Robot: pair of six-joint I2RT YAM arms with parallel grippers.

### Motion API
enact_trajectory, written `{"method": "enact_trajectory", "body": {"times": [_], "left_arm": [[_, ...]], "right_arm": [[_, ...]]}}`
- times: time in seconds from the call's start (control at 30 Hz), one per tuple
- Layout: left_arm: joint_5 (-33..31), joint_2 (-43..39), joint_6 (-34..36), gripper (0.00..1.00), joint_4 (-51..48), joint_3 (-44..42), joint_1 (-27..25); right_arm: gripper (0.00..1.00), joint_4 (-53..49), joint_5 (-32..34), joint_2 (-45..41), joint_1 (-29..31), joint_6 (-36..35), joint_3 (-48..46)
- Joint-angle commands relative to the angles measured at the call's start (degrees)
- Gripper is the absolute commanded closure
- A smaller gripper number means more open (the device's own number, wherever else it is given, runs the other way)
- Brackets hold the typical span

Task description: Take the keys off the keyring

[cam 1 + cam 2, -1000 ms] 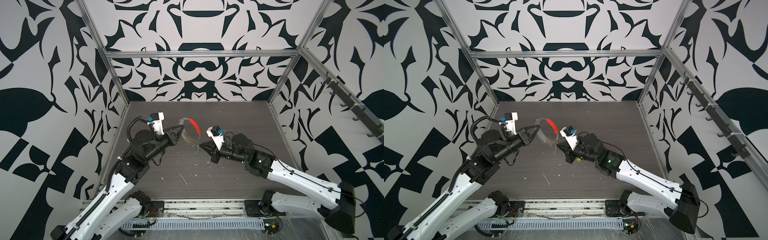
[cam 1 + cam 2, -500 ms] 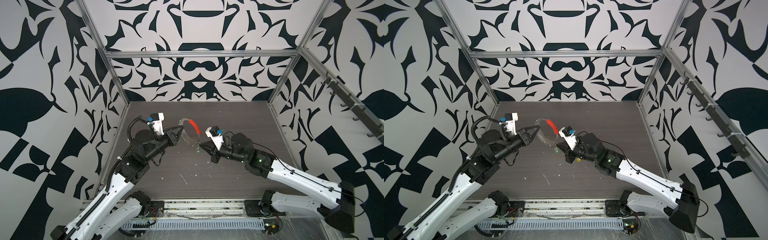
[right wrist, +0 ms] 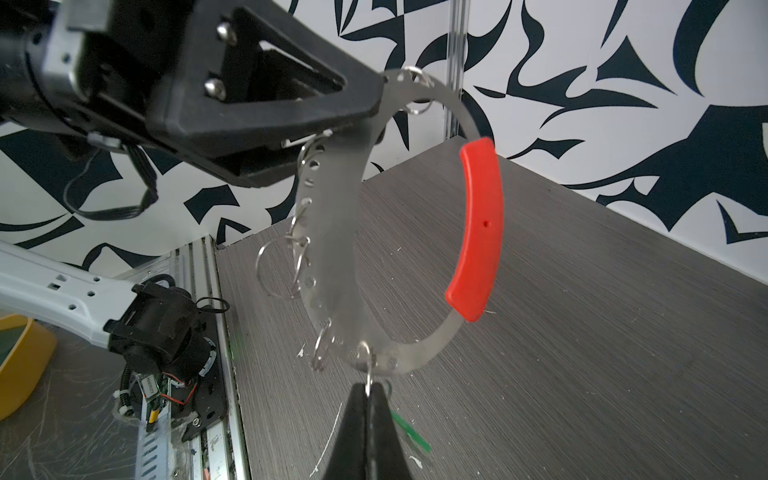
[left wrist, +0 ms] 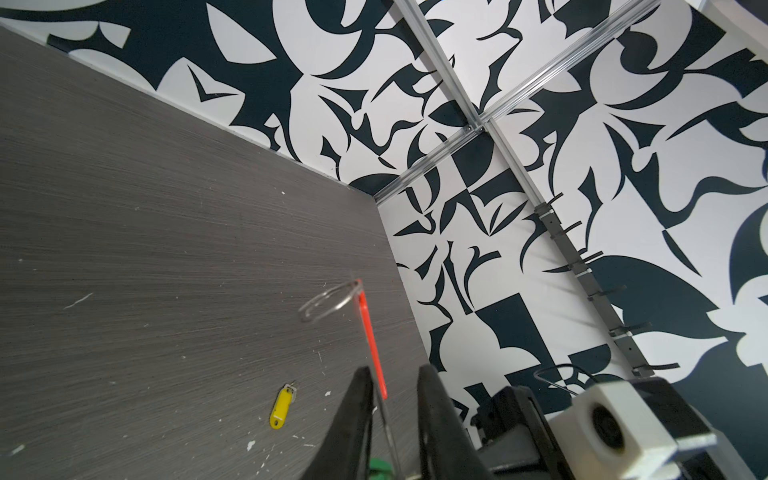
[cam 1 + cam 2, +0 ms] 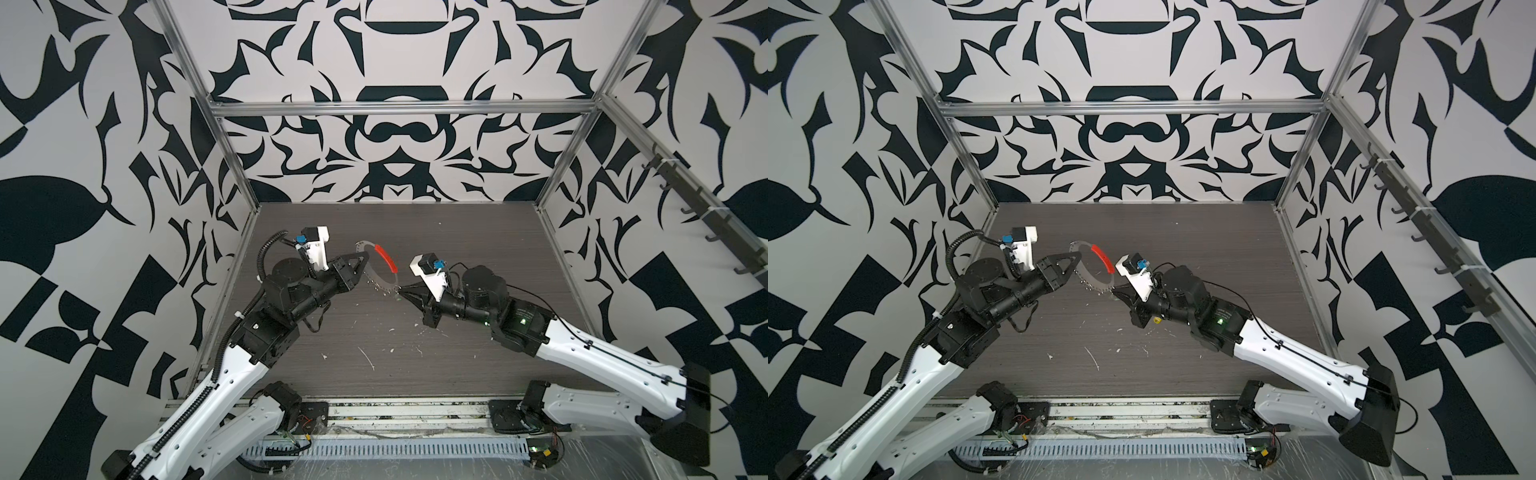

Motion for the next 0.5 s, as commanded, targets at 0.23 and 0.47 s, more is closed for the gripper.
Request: {"method": "enact_trajectory", "body": {"times": [0.23, 0.47], "left_arm": [[4.90, -1.78, 0.19, 0.58, -6.17, -0.55, 0.13], [9.01, -5.46, 0.26, 0.39, -12.88, -3.47, 0.17]], "right_arm": [[1.00, 4.85, -5.05, -0.15, -5.37, 0.43, 5.38], [1.00, 2.34, -13.78, 1.93, -10.75, 1.68, 9.03]]}}
